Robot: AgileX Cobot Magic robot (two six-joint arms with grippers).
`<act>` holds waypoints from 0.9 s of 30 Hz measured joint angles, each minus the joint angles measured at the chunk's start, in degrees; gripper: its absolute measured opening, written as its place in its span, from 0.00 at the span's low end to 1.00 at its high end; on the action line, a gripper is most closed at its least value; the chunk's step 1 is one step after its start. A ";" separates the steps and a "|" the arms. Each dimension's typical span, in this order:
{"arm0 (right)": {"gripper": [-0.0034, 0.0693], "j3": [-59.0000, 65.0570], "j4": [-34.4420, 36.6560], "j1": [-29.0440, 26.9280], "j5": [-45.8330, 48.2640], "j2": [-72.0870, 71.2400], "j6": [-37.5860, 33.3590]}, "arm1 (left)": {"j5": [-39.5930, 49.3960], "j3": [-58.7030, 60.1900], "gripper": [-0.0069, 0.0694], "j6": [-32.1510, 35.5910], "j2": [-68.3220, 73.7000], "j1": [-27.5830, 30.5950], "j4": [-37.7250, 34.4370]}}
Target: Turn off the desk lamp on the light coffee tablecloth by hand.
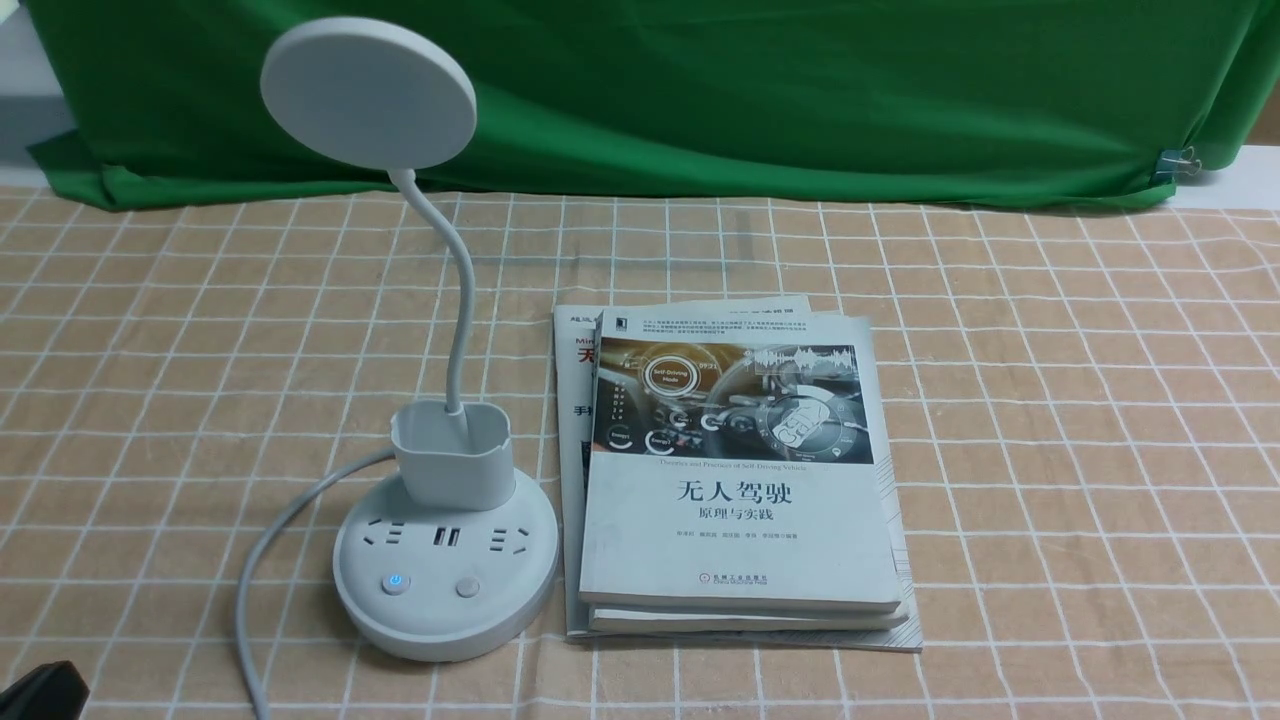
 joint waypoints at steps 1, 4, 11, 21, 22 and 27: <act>0.38 0.00 0.00 0.00 0.00 0.00 0.00 | 0.00 0.00 0.09 0.04 0.00 0.00 0.17; 0.38 0.00 0.00 0.00 0.00 0.00 0.00 | 0.00 0.00 0.09 0.18 0.00 0.00 0.33; 0.38 0.00 0.00 0.00 0.00 0.00 0.00 | 0.04 0.00 0.09 0.29 0.00 0.00 0.33; 0.38 0.00 0.00 0.00 0.07 0.00 0.00 | 0.04 0.00 0.09 0.63 0.00 0.00 0.33; 0.38 0.00 0.00 0.00 0.07 0.00 0.00 | 0.04 0.00 0.09 0.69 0.00 0.00 0.33; 0.38 0.00 0.00 0.00 0.07 0.00 0.00 | 0.04 0.00 0.09 0.81 0.00 0.00 0.33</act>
